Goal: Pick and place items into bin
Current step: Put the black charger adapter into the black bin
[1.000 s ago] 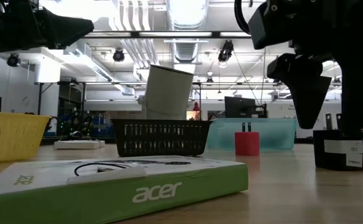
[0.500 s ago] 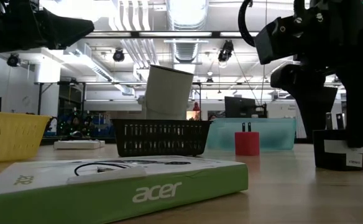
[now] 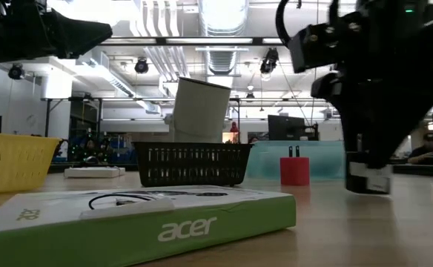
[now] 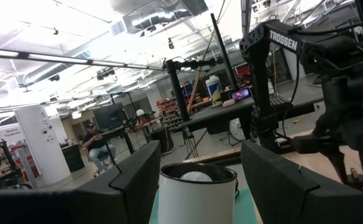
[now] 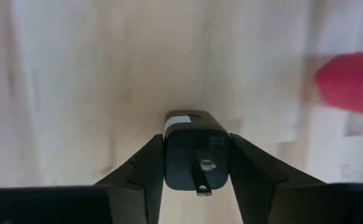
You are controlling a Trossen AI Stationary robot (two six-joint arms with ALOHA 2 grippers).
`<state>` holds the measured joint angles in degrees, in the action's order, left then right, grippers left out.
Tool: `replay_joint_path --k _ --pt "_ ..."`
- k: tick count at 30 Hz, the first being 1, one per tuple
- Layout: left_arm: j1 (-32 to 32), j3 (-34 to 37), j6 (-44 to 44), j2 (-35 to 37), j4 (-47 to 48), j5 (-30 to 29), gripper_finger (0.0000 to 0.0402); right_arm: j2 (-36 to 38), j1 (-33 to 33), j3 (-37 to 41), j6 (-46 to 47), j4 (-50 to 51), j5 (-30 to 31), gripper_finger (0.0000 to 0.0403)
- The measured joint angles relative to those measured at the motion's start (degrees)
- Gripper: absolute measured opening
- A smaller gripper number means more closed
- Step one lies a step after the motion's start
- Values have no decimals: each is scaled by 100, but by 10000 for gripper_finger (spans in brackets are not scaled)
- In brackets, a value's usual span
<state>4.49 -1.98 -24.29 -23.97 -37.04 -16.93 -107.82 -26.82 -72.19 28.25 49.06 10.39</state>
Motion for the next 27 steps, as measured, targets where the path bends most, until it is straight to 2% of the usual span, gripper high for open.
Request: replay_joint_path --k 4,9,13,17,21,27 --pt "1 0 0 -1 0 0 208 36 114 -117 -233 -144 182 131" --pt "0 0 0 -2 0 0 208 48 263 -164 -1326 -1417 405 131" --pt "1 0 -1 -2 0 0 208 51 413 -166 -2188 -2127 991 131" --pt "2 0 -4 -2 0 0 208 53 629 -167 -2807 -2545 1822 131" --pt "2 0 -7 -2 1 0 208 54 946 -166 -3022 -2745 1872 131" --pt "1 0 -8 -2 2 0 208 56 1407 -166 -2833 -2761 1786 134"
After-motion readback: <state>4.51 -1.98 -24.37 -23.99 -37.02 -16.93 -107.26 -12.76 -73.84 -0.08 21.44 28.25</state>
